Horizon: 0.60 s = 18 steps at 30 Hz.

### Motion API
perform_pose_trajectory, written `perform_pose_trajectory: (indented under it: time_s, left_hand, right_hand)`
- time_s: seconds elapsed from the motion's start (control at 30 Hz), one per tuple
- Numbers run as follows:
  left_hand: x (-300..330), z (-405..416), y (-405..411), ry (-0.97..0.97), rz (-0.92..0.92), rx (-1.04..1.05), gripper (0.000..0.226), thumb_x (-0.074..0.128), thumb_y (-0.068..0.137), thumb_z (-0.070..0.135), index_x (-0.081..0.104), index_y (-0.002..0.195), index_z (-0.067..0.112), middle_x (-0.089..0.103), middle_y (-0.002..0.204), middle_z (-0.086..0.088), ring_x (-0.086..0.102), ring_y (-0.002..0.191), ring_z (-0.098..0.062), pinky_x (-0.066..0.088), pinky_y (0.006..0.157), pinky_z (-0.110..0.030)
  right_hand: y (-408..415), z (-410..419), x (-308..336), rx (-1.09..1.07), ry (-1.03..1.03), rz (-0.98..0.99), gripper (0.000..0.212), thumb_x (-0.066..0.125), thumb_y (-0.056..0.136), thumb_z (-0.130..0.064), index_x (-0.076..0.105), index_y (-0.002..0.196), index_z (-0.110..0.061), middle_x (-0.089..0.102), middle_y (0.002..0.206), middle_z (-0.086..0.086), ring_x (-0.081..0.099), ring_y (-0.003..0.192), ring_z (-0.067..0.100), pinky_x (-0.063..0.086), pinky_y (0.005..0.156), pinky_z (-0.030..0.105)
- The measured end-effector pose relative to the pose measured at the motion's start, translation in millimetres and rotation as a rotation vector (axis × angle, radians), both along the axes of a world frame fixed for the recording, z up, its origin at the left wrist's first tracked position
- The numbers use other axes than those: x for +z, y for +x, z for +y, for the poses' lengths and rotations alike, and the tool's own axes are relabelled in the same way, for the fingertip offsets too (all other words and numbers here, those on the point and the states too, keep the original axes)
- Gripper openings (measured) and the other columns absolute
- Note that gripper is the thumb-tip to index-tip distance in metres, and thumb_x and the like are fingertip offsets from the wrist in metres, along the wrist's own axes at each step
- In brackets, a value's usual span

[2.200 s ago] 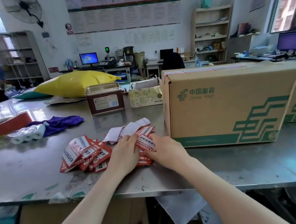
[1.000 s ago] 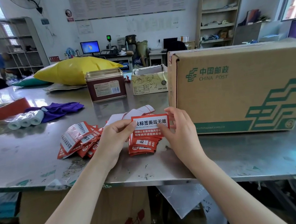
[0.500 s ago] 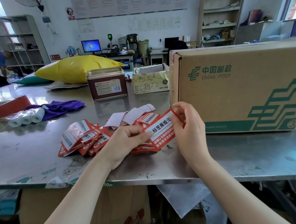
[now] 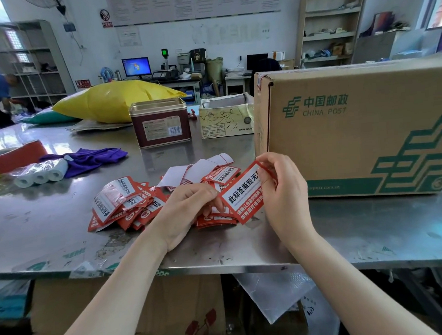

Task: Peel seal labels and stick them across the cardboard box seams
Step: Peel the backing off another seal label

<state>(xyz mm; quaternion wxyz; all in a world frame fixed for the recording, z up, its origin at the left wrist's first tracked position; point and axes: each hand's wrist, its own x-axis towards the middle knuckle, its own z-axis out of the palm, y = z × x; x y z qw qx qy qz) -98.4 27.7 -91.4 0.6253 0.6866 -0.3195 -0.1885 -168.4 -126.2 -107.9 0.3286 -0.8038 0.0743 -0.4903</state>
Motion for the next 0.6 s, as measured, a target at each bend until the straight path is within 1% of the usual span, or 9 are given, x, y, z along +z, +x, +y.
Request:
perform_pose_trajectory:
  time_s: [0.1,0.17,0.23,0.3,0.37,0.43,0.53,0.57,0.6]
  left_hand:
    - [-0.7,0.4,0.9,0.010,-0.005,-0.011,0.047,0.050,0.094,0.013,0.067,0.050,0.018,0.064,0.067,0.002,0.056,0.061,-0.003,0.044,0.061,-0.013]
    - [-1.3,0.3,1.5,0.007,-0.004,-0.011,0.038,0.055,0.087,0.022,0.068,0.052,0.018,0.064,0.073,-0.004,0.053,0.063,-0.005,0.043,0.064,-0.017]
    - [-2.1,0.8,1.6,0.004,0.001,-0.016,0.032,0.053,0.079,0.027,0.068,0.053,0.018,0.063,0.075,-0.006,0.049,0.065,-0.008,0.042,0.067,-0.020]
    - [-2.5,1.0,2.5,0.006,-0.002,-0.016,0.031,0.055,0.081,0.026,0.069,0.054,0.018,0.063,0.075,-0.007,0.051,0.064,-0.006,0.043,0.067,-0.019]
    - [-2.6,0.4,2.8,-0.001,-0.012,-0.012,0.036,0.056,0.090,0.015,0.069,0.056,0.015,0.065,0.070,-0.002,0.057,0.061,-0.003,0.045,0.063,-0.016]
    - [-1.2,0.1,1.0,0.002,-0.009,-0.005,0.039,0.051,0.092,0.007,0.069,0.058,0.013,0.066,0.064,0.006,0.061,0.060,-0.002,0.046,0.060,-0.014]
    - [-1.0,0.2,0.4,0.005,-0.009,0.015,0.038,0.051,0.092,0.006,0.069,0.059,0.013,0.068,0.065,0.008,0.064,0.063,-0.003,0.048,0.061,-0.015]
    - [-0.4,-0.1,0.7,-0.017,0.003,0.038,0.035,0.052,0.092,0.007,0.070,0.061,0.011,0.070,0.067,0.007,0.065,0.065,-0.004,0.049,0.062,-0.015]
    - [-0.2,-0.5,1.8,-0.054,0.027,0.074,0.031,0.052,0.092,0.007,0.069,0.066,0.008,0.071,0.069,0.005,0.067,0.068,-0.005,0.050,0.062,-0.016]
  right_hand:
    - [0.4,0.4,0.4,-0.004,-0.004,-0.001,0.016,0.050,0.093,-0.012,0.057,0.107,-0.008,0.054,0.096,-0.006,0.057,0.092,0.016,0.051,0.077,0.025]
    - [0.6,0.5,0.5,-0.006,-0.008,-0.006,0.016,0.050,0.093,-0.011,0.058,0.106,-0.008,0.054,0.095,-0.006,0.057,0.091,0.017,0.051,0.078,0.029]
    - [0.6,0.5,0.4,-0.010,-0.008,-0.005,0.015,0.050,0.093,-0.011,0.058,0.106,-0.009,0.054,0.095,-0.006,0.057,0.091,0.017,0.051,0.078,0.030]
    - [0.5,0.7,0.6,-0.011,0.000,0.004,0.015,0.050,0.093,-0.012,0.058,0.106,-0.010,0.054,0.095,-0.007,0.056,0.091,0.016,0.052,0.078,0.030]
    - [0.3,1.0,0.7,-0.013,-0.001,0.015,0.016,0.050,0.093,-0.013,0.057,0.107,-0.010,0.054,0.096,-0.007,0.057,0.092,0.016,0.052,0.077,0.030]
    - [0.5,0.5,0.2,-0.017,-0.002,0.022,0.017,0.050,0.093,-0.013,0.057,0.108,-0.010,0.056,0.097,-0.005,0.056,0.092,0.015,0.051,0.078,0.025]
    - [1.0,-1.8,-1.4,-0.051,-0.019,0.007,0.018,0.051,0.092,-0.009,0.058,0.109,-0.008,0.057,0.106,0.002,0.051,0.096,0.012,0.039,0.080,0.005]
    - [1.2,-2.7,-1.9,-0.073,-0.040,-0.019,0.019,0.052,0.091,-0.007,0.058,0.109,-0.007,0.056,0.108,0.004,0.049,0.098,0.012,0.036,0.082,0.003]
    - [1.3,-3.3,-2.6,-0.085,-0.058,-0.043,0.019,0.053,0.090,-0.007,0.058,0.108,-0.007,0.054,0.110,0.005,0.048,0.101,0.013,0.035,0.085,0.005]
